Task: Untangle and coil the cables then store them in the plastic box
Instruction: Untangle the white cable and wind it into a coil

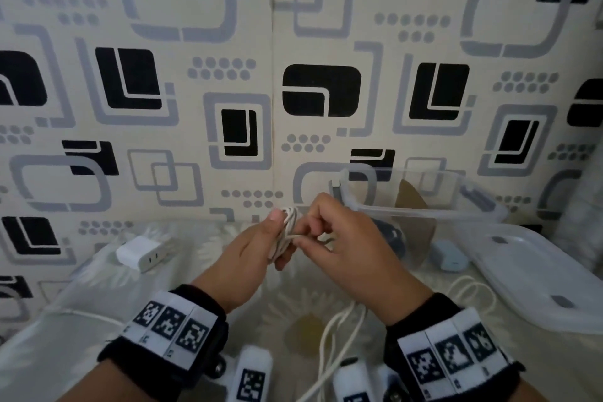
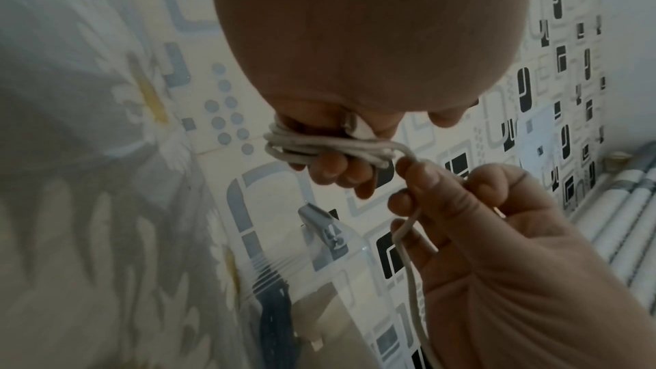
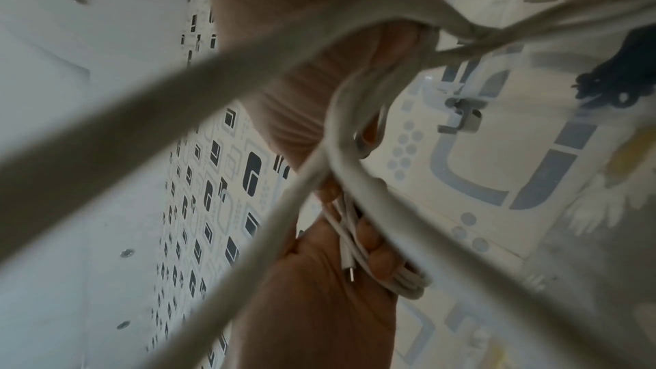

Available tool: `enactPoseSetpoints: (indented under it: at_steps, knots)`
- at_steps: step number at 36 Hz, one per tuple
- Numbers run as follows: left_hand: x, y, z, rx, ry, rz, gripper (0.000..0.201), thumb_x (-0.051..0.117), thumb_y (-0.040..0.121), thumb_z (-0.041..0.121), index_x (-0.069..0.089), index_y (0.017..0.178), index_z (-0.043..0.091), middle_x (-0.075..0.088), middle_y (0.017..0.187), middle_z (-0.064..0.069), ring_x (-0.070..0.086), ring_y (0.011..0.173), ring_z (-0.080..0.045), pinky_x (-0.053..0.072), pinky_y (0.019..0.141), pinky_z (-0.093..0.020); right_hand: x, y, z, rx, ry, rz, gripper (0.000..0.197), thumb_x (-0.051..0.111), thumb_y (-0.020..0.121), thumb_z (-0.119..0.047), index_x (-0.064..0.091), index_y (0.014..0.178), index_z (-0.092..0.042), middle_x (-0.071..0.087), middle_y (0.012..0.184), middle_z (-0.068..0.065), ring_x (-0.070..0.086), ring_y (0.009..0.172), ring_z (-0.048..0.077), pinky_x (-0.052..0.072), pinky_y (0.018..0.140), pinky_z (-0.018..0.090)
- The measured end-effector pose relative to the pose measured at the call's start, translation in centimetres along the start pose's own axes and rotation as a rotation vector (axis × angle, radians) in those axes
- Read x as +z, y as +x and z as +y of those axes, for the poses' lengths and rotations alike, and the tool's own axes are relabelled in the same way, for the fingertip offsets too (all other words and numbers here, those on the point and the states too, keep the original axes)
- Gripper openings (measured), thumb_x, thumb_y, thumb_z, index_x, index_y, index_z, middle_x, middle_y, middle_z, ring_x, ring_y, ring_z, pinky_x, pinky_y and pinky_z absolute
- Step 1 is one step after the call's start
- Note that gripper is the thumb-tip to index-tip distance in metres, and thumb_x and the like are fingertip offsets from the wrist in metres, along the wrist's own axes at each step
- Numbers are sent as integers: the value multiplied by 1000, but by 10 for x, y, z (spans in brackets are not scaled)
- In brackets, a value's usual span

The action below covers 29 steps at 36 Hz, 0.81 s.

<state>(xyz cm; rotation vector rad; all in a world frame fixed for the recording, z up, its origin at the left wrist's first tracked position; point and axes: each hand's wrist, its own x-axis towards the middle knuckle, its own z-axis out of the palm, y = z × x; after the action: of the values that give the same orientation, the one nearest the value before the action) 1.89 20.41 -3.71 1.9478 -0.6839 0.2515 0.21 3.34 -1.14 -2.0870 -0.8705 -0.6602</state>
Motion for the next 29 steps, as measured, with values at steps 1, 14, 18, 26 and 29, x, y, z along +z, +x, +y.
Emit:
enactPoseSetpoints:
  at_steps: [1, 14, 18, 26, 29]
  knots:
    - [0, -1, -2, -9, 5, -21, 72, 12, 94, 64, 54, 76, 9, 52, 67, -4, 48, 67, -18, 40, 74, -35, 0, 0, 0, -18, -17, 22, 40, 69, 83, -11, 33, 74, -26, 56, 73, -2, 56, 68, 13, 47, 61, 36]
    - [0, -9, -12, -84, -87, -170, 47, 45, 80, 66, 60, 77, 21, 46, 60, 10, 41, 56, -8, 39, 57, -21, 1, -7, 12, 93, -110, 58, 40, 79, 74, -28, 39, 74, -26, 42, 70, -12, 42, 65, 9, 36, 58, 20]
    - [-4, -10, -13, -95, -89, -182, 45, 51, 78, 67, 60, 78, 23, 48, 66, 7, 41, 59, -11, 38, 58, -25, 4, -9, 16, 194, 57, 23, 36, 81, 72, -29, 47, 80, -22, 50, 78, -9, 48, 72, 9, 38, 63, 13]
    - [-14, -12, -15, -77, 101, 2, 44, 53, 83, 66, 54, 70, 23, 46, 56, 12, 41, 51, -3, 37, 54, -17, 2, -12, 14, 509, 549, -8, 38, 52, 85, -52, 56, 98, -16, 64, 88, 2, 70, 82, 20, 55, 83, 36]
    - [-15, -12, -17, -84, 127, 145, 49, 51, 86, 64, 51, 66, 20, 46, 51, 11, 42, 48, -3, 37, 54, -18, 4, -13, 12, 572, 615, -42, 50, 45, 83, -58, 55, 109, -17, 66, 93, 4, 72, 81, 26, 55, 86, 41]
